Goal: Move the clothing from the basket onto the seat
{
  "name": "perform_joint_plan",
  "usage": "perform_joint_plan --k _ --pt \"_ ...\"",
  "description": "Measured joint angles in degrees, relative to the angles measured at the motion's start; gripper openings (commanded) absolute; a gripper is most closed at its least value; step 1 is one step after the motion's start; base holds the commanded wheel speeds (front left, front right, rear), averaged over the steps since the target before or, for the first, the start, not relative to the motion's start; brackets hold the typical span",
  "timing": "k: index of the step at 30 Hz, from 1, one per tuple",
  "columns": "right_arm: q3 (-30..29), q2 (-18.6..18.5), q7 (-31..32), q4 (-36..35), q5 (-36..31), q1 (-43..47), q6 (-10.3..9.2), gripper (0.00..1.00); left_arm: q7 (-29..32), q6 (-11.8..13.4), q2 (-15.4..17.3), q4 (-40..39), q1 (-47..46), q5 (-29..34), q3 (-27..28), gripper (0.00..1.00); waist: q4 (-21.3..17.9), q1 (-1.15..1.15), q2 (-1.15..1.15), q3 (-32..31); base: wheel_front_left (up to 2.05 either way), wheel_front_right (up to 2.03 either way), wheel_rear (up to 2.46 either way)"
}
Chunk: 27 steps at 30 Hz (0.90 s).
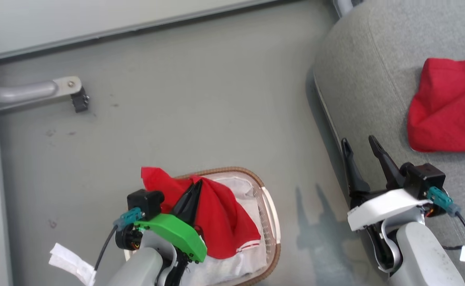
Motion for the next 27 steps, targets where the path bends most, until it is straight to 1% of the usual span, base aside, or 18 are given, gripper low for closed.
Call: perform_joint_plan --k 4,12,20,24,27 --pt "-1.20 -0.02 0.00 0.29 -0.05 2.24 0.00 1.00 0.00 0.00 -0.67 -5.87 3.65 4.49 3.65 0.00 1.53 0.00 0.00 -3.51 0.00 0.00 0.00" --pt "-1.49 -0.02 0.00 1.03 -0.37 5.49 0.00 1.00 0.00 0.00 -1.60 -17.38 5.08 10.16 9.87 0.00 4.37 0.00 0.00 -9.20 0.00 0.00 0.00" --pt "0.03 -0.02 -0.01 1.76 -0.38 7.83 0.00 1.00 0.00 0.00 -2.29 -26.93 4.01 12.66 12.43 0.00 6.06 0.00 0.00 -13.39 0.00 0.00 0.00" --pt "3.02 -0.09 0.00 0.37 -0.77 7.91 0.00 1.00 -0.01 0.00 -2.46 -30.17 2.55 13.72 12.80 0.00 6.62 0.00 0.00 -14.75 0.00 0.00 0.00" --pt "9.43 -0.14 -0.01 -3.91 -2.70 7.40 0.00 1.00 -0.01 0.00 -2.57 -31.16 2.52 14.08 12.40 0.00 6.87 0.00 0.00 -15.33 0.00 0.00 0.00"
